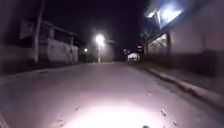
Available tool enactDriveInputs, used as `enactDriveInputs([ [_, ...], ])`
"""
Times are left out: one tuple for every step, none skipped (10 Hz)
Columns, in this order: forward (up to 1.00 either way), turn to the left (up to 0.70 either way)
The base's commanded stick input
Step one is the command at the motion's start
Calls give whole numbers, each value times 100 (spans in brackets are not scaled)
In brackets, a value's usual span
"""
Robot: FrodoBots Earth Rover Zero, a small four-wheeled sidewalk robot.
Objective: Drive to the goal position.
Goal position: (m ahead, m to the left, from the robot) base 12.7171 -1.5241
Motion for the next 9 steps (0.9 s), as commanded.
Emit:
enactDriveInputs([
  [70,1],
  [70,1],
  [70,1],
  [70,1],
  [70,1],
  [70,1],
  [70,1],
  [70,1],
  [70,1],
])
